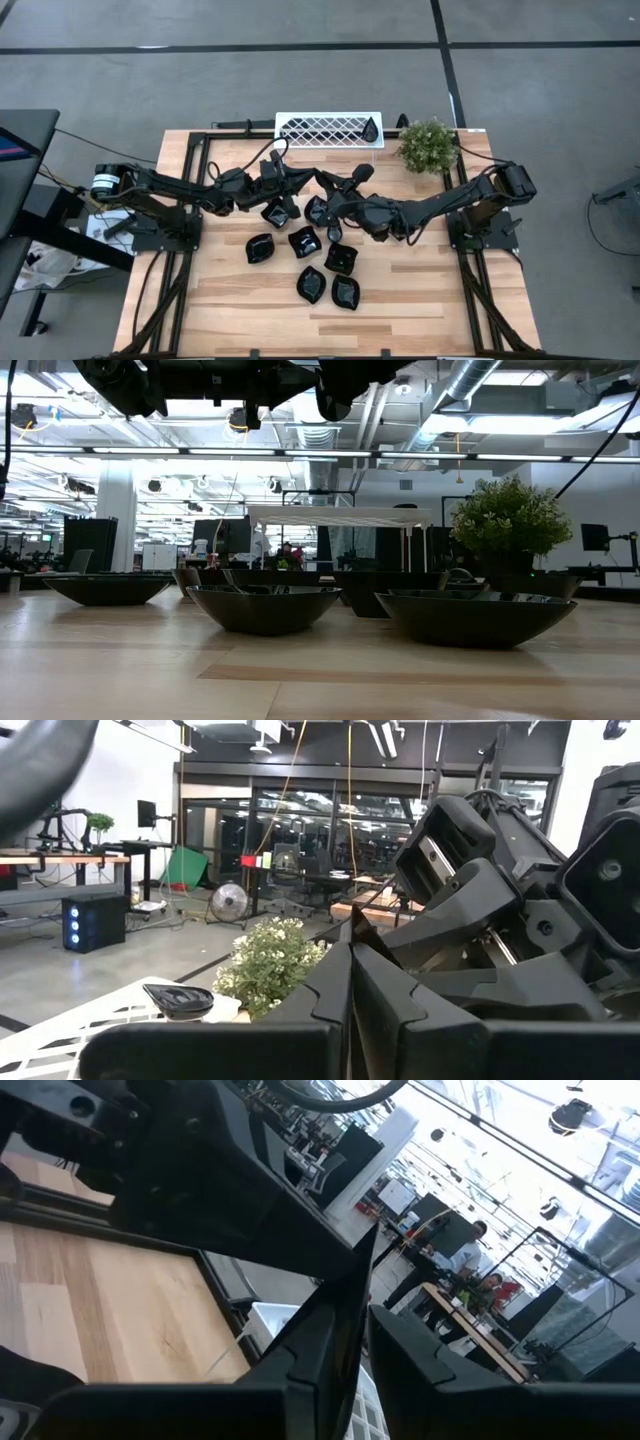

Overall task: Pick & Place Mini shaped plates
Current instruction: Stack the drop shaped plate on top of the drop shaped plate on the shelf

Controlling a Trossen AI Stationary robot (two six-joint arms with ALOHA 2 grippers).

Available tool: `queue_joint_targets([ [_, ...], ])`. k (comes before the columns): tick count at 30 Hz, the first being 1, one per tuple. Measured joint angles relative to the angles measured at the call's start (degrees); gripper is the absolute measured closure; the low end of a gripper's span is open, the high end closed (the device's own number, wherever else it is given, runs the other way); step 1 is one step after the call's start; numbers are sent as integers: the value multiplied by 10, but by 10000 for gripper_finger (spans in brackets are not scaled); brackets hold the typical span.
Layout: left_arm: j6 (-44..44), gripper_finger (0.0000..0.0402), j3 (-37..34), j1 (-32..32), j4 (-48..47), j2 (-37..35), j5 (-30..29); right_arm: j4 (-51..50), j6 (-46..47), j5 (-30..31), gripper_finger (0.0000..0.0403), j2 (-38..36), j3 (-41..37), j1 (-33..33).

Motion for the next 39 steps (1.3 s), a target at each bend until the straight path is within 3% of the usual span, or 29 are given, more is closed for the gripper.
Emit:
queue_joint_targets([
  [14,0,389,0,0,0,0,-2,-1,14,1,345,0,0,0],
  [25,0,389,-1,0,-1,0,-4,0,15,5,398,0,0,0],
  [39,0,389,-1,0,0,0,-3,0,15,5,400,0,0,0],
])
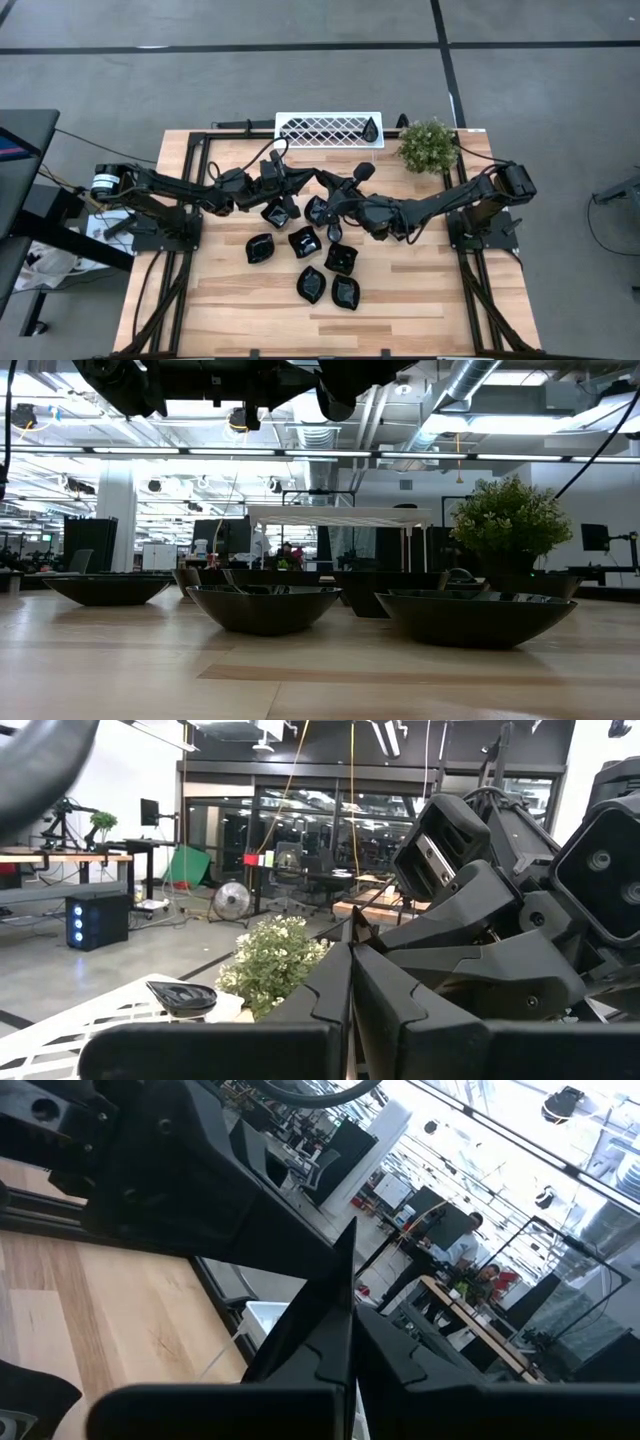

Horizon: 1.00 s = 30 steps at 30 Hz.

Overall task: Pick & Place Mini shaped plates
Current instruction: Stack the drop shaped plate on top of the drop shaped plate on the shelf

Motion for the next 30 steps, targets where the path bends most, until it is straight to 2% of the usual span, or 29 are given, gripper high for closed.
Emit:
queue_joint_targets([
  [7,14,384,0,0,0,0,1,0,0,0,399,0,0,0],
  [19,16,305,0,0,-4,0,-4,-7,0,-4,401,0,0,0],
  [30,35,278,0,0,-5,0,-13,-32,7,29,402,0,0,0],
])
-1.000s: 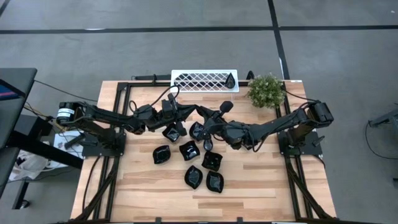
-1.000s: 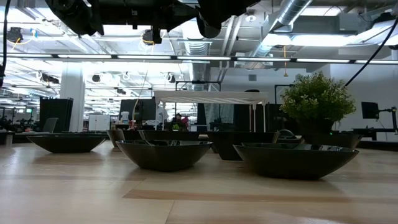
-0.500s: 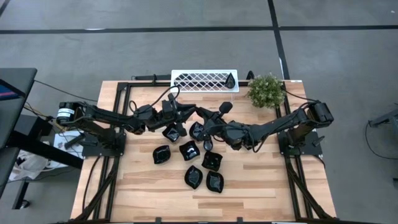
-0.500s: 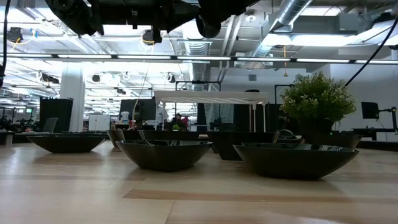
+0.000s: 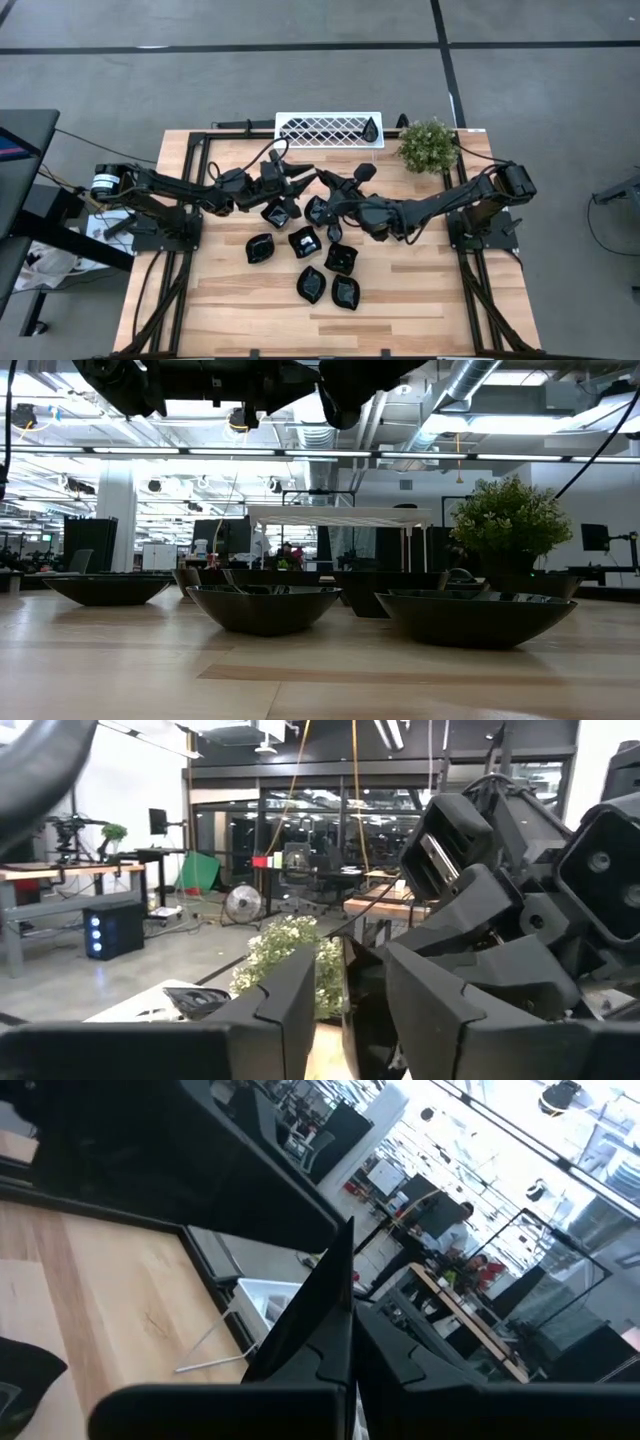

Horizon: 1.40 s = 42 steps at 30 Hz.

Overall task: Pick & Place Mini shaped plates
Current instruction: Stack the drop shaped plate on top of the drop shaped plate on the shelf

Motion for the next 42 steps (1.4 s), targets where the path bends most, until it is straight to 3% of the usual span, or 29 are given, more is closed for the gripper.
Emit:
queue_joint_targets([
  [4,4,276,-5,0,-9,-14,-13,-13,13,13,402,0,0,-3],
  [10,7,279,-49,0,-25,-89,-21,-58,37,42,402,-5,0,-21],
  [16,5,279,-117,0,-27,-188,-21,-160,140,25,402,-45,0,-66],
  [19,4,279,-146,0,-26,-234,-20,-233,222,-29,402,-81,0,-103],
  [23,4,279,-173,0,-24,-279,-20,-322,333,-147,401,-130,0,-176],
  [29,4,279,-188,0,-24,-304,-20,-395,448,-305,401,-170,0,-306],
  [36,4,279,-188,0,-24,-303,-20,-437,480,-371,401,-167,0,-408],
  [42,4,279,-188,0,-24,-303,-20,-438,504,-421,401,-150,0,-459],
])
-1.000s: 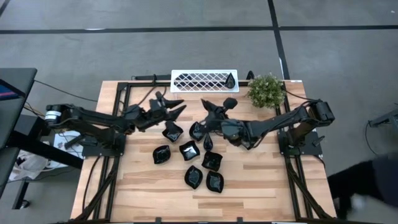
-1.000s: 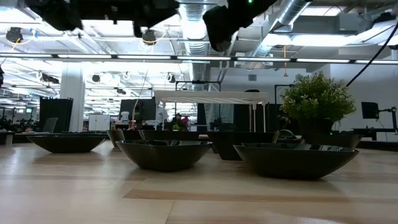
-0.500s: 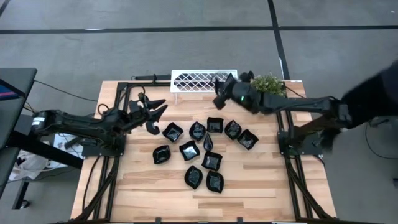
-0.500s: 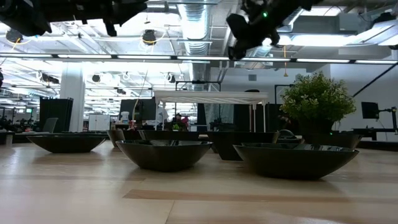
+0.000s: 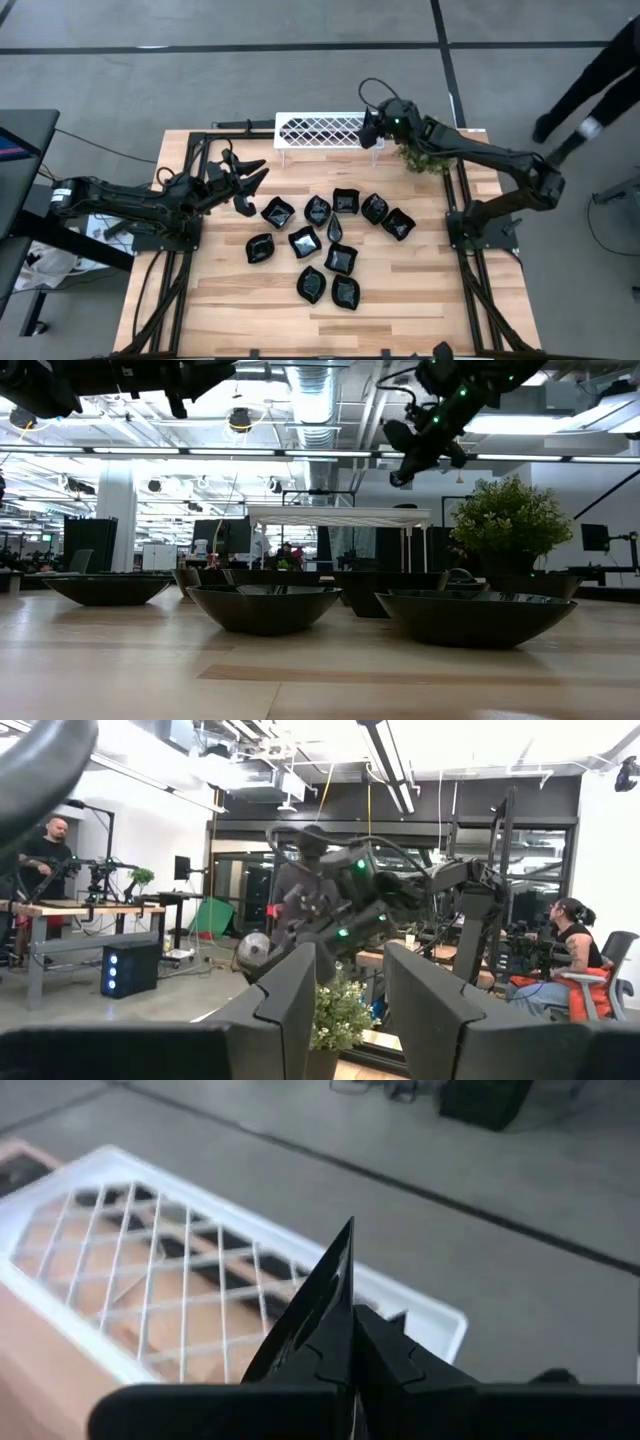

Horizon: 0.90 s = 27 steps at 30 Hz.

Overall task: Pick & Place Mini shaped plates
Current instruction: Stack the drop shaped plate on top of the drop shaped plate on the shelf

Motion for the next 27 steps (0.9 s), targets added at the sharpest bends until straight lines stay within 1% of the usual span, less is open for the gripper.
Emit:
queue_joint_targets([
  [2,0,279,0,0,0,0,0,0,1,-16,401,10,0,-8],
  [8,0,279,0,0,0,0,0,-1,13,-19,401,49,0,-25],
  [13,0,279,0,0,0,0,0,-1,11,-18,401,67,-1,-39],
  [23,0,279,0,0,0,0,0,-1,10,-22,401,67,-1,-45],
  [27,0,279,0,0,0,0,0,-1,10,-22,388,67,-1,-45],
])
